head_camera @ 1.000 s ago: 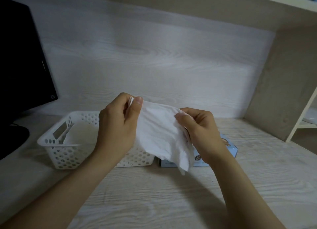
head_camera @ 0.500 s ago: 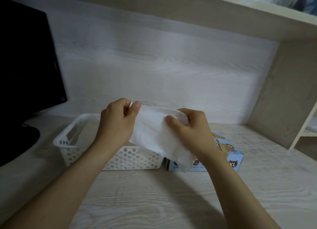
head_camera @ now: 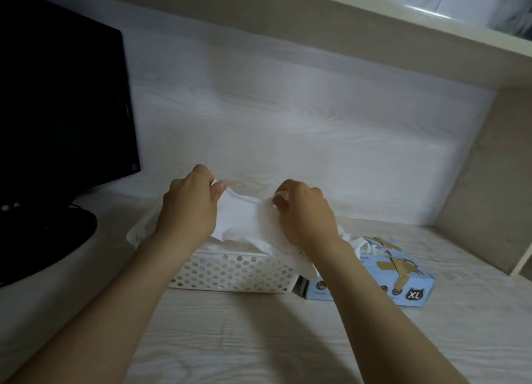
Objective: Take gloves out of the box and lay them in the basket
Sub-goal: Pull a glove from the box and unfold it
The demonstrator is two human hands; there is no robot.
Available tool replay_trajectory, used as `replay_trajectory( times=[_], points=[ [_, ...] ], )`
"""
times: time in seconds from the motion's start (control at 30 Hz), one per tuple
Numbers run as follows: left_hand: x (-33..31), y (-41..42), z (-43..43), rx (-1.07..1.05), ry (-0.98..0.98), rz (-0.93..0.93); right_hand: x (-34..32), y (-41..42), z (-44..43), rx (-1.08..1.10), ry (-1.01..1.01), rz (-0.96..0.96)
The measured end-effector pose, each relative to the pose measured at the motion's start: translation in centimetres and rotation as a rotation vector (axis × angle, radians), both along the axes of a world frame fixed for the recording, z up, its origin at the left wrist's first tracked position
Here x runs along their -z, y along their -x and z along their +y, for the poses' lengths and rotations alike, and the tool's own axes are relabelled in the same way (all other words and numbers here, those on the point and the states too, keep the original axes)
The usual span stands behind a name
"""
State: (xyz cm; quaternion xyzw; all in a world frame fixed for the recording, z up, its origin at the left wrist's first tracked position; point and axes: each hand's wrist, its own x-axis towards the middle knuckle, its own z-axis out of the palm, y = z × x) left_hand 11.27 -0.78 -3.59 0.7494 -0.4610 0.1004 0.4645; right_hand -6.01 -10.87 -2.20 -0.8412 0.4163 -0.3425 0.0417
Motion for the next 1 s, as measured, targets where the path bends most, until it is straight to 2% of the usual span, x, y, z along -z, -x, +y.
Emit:
replay_trajectory(
  times=[0.17,0.3,0.5,0.6,0.7,0.77,0.83,0.93,1.0],
  points=[
    [-0.3,-0.9,0.9,-0.095,-0.077,-0.027,-0.5,-1.2,-1.1,0.021,0.009,0.101],
    [-0.6,-0.9,1.2,-0.159,-0.228,-0.075,-1.1,-2.6,-2.1,-0.018,-0.034,0.2],
    [-0.4,-1.6,1.1,-0.291,-0.366,-0.178,-0.7,-3.7,-4.0,-0.075,-0.206,0.133],
    [0.0,-1.7,0.8,-0.304,-0.409,-0.184,-0.4,-3.9,-4.0,-0.036,-0.079,0.132],
    [-0.2,-1.8,0.6,-0.308,-0.373,-0.338,-1.2,-3.3,-3.0,-0.207,0.006,0.082],
    [-0.2,-2.0,0.3,-0.185,-0.266,-0.429,-2.6,-2.4,-1.5,-0.36,-0.113,0.222],
    [-0.2,-1.7,0.5,0.025,-0.229,-0.285,-3.7,-1.6,-0.3,-0.388,-0.297,0.444],
    [-0.2,-0.9,1.1,0.181,-0.354,-0.045,-4.0,-1.2,0.3,-0.327,-0.401,0.739],
    [-0.3,-0.7,1.3,0.2,-0.5,-0.014,-3.5,-1.4,0.1,-0.308,-0.388,0.791]
  ],
)
